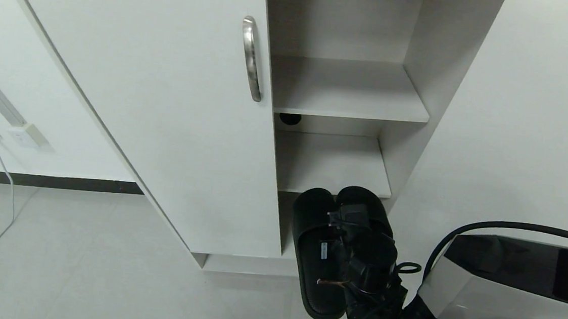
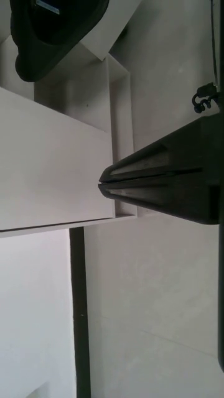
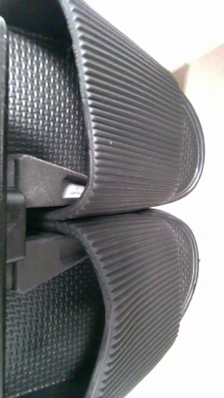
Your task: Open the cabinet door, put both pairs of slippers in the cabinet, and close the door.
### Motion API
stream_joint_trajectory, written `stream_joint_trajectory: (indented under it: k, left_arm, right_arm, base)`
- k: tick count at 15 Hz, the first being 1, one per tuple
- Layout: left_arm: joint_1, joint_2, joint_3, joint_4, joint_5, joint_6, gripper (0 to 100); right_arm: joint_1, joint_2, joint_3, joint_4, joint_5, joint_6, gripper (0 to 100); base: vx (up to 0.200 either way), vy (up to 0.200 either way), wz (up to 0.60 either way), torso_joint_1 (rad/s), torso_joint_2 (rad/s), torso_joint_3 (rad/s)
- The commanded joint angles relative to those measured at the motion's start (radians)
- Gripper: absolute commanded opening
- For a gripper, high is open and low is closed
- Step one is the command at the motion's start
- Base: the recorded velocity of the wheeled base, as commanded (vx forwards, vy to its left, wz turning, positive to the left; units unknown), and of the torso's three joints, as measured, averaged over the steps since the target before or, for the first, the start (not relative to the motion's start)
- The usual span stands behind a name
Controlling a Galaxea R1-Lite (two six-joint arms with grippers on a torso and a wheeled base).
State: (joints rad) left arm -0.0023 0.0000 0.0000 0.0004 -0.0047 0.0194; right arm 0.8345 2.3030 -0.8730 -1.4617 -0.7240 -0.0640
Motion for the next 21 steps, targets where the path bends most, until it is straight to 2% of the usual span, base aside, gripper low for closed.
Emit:
stream_joint_trajectory:
  k: [1, 5, 8, 11, 12, 13, 14, 17, 21]
  left_arm:
    - [-0.001, 0.002, 0.0, 0.001, 0.0, 0.001, 0]
    - [0.001, 0.002, 0.0, 0.0, 0.005, -0.004, 0]
    - [-0.001, 0.0, 0.0, 0.0, 0.003, -0.004, 0]
    - [-0.001, 0.002, 0.0, 0.0, 0.003, -0.004, 0]
    - [-0.001, 0.002, 0.0, 0.0, 0.003, -0.004, 0]
    - [0.001, 0.002, 0.0, 0.0, 0.003, -0.004, 0]
    - [0.001, 0.0, 0.0, 0.0, 0.003, -0.004, 0]
    - [-0.001, 0.002, 0.0, 0.0, 0.003, -0.004, 0]
    - [-0.001, 0.002, 0.0, 0.0, 0.003, -0.004, 0]
  right_arm:
    - [0.002, 0.001, -0.001, 0.0, 0.0, 0.0, 0]
    - [-0.014, 0.013, -0.02, 0.007, 0.003, 0.003, 0]
    - [-0.041, 0.067, -0.11, 0.023, 0.003, 0.006, 0]
    - [-0.069, 0.069, -0.238, 0.173, 0.003, 0.049, 0]
    - [-0.075, 0.069, -0.302, 0.251, 0.003, 0.076, 0]
    - [-0.086, 0.075, -0.411, 0.386, 0.015, 0.124, 0]
    - [-0.094, 0.085, -0.474, 0.445, 0.026, 0.136, 0]
    - [-0.13, 0.138, -0.638, 0.534, 0.032, 0.132, 0]
    - [-0.158, 0.19, -0.781, 0.62, 0.035, 0.13, 0]
  base:
    - [0.2, 0.0, 0.0, 0.017, 0.01, -0.007]
    - [0.2, 0.0, 0.0, 0.005, 0.0, 0.002]
    - [0.0, 0.0, 0.0, 0.0, 0.0, 0.0]
    - [0.0, 0.0, 0.0, 0.0, 0.0, 0.0]
    - [0.0, 0.0, 0.0, 0.0, 0.0, 0.0]
    - [0.0, 0.0, 0.0, 0.0, 0.0, 0.0]
    - [0.0, 0.0, 0.0, 0.0, 0.0, 0.0]
    - [0.0, 0.0, 0.0, 0.0, 0.0, 0.0]
    - [0.0, 0.0, 0.0, 0.0, 0.0, 0.0]
